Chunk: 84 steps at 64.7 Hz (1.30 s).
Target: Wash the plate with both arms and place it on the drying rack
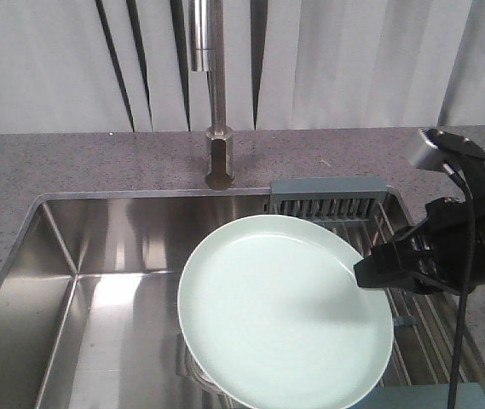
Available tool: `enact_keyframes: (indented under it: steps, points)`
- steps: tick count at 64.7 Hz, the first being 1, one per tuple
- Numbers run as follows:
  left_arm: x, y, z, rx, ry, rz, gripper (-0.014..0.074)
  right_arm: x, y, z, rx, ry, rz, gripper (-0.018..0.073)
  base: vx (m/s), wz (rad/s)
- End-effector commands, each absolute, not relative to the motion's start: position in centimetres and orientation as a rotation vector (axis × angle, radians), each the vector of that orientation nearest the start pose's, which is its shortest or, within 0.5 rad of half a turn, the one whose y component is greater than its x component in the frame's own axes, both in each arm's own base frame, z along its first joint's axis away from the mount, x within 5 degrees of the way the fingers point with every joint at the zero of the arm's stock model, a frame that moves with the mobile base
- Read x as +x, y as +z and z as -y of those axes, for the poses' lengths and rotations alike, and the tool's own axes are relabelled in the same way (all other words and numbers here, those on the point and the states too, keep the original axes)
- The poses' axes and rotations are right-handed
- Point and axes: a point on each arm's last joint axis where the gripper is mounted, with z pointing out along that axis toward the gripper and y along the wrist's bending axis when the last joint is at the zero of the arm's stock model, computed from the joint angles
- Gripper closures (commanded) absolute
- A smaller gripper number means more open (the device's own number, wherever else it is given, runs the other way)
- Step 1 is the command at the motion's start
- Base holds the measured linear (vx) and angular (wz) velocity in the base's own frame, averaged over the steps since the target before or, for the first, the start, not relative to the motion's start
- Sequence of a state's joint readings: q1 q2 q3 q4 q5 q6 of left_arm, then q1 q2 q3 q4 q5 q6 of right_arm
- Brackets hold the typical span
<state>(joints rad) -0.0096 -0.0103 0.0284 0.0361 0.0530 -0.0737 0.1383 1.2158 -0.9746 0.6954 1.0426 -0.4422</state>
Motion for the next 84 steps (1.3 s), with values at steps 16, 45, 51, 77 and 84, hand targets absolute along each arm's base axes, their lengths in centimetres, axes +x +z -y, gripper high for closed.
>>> enact_keyframes:
  steps: [16,45,51,77,84]
  points:
    - [5.4,21.6,0.1,-0.023,-0.056,-1.441,0.0603,21.4,33.5,-8.3,-0.422,0.834,-2.450,0.0567,0.00,0.00]
    - [4.9,24.0,0.1,-0.023,-0.062,-1.329,0.0603,21.4,33.5,-8.3,-0.422,0.834,-2.450,0.0567,0.00,0.00]
    - [4.1,26.9,0.1,-0.023,-0.065,-1.247,0.0603,21.4,33.5,-8.3,-0.422,0.834,-2.450,0.0567,0.00,0.00]
    - [7.0,36.4,0.1,-0.031,-0.055,-1.454,0.0603,21.4,33.5,-8.3,-0.422,0.834,-2.450,0.0567,0.00,0.00]
    - [9.5,36.8,0.1,-0.035,-0.050,-1.592,0.0603,21.4,33.5,-8.3,-0.422,0.834,-2.450,0.0567,0.00,0.00]
